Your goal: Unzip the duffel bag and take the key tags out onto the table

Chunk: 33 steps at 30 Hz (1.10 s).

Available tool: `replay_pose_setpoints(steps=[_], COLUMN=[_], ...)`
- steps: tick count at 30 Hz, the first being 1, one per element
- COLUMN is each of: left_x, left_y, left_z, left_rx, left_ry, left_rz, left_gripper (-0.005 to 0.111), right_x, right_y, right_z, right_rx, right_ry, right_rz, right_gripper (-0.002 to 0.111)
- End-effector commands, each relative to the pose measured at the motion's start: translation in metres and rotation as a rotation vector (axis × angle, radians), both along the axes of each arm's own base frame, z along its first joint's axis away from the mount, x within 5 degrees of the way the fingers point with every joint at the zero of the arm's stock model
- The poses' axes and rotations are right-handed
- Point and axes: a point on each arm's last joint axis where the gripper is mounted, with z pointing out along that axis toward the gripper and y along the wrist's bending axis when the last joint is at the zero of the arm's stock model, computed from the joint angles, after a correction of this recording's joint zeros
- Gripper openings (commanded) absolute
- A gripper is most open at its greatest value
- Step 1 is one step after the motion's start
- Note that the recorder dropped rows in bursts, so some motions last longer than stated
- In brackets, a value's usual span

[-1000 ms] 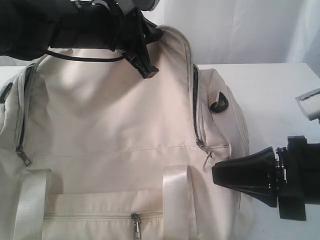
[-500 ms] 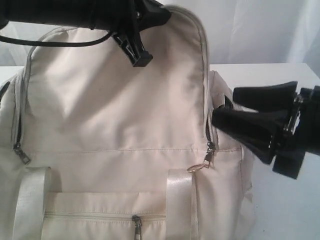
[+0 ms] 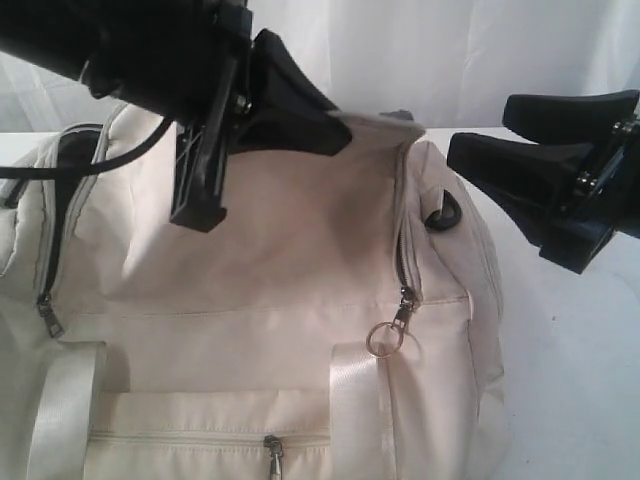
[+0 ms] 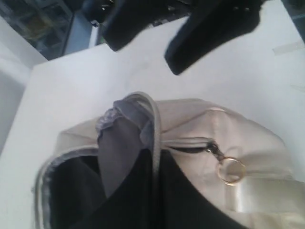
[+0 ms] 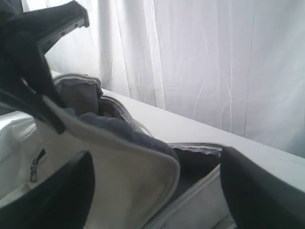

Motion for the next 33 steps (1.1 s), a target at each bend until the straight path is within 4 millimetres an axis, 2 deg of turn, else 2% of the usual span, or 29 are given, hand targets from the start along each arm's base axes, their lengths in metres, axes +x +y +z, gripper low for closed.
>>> replay_pose_setpoints(steps=[1,5,11,15,18,22,28,33], left_x=[-0.020,-0.038,-0.062,-0.068,-0.070,-0.079,-0.098,-0.102], left_y=[0.016,0.025,0.032,0.033,0.030,0.025,0.022,0.023], left_z=[0.006,0.010,0.010,0.014,0.015,0.002,-0.029,-0.043], left_rx=[0.092,0.137,0.203,0.180,0.148,0.171,0.256,0.265], left_ry=[0.108,0.197,0.389,0.438,0.482,0.534,0.622,0.633], left_rz=[-0.005,-0.055,-0.164,-0.188,-0.193,-0.233,-0.286,-0.273], left_gripper=[0.000,0.000,0.000,0.000,0.000,0.000,0.000,0.000], right_x=[0.001,0.003,0.006,0.011,0.013,0.019,0.032,0.042], right_y=[0.000,0.002,0.018,0.029,0.041,0.058,0.087,0.114], right_z=[0.005,0.010,0.023,0.025,0.021,0.011,-0.003,-0.026], right_rx=[0.054,0.071,0.083,0.069,-0.023,-0.099,-0.146,-0.251], right_ry=[0.002,0.006,0.003,0.031,0.035,0.093,0.171,0.221], right_rz=[-0.002,0.007,0.086,0.126,0.174,0.200,0.262,0.312], right_gripper=[0.069,0.068,0.068,0.067,0.065,0.064,0.055,0.054])
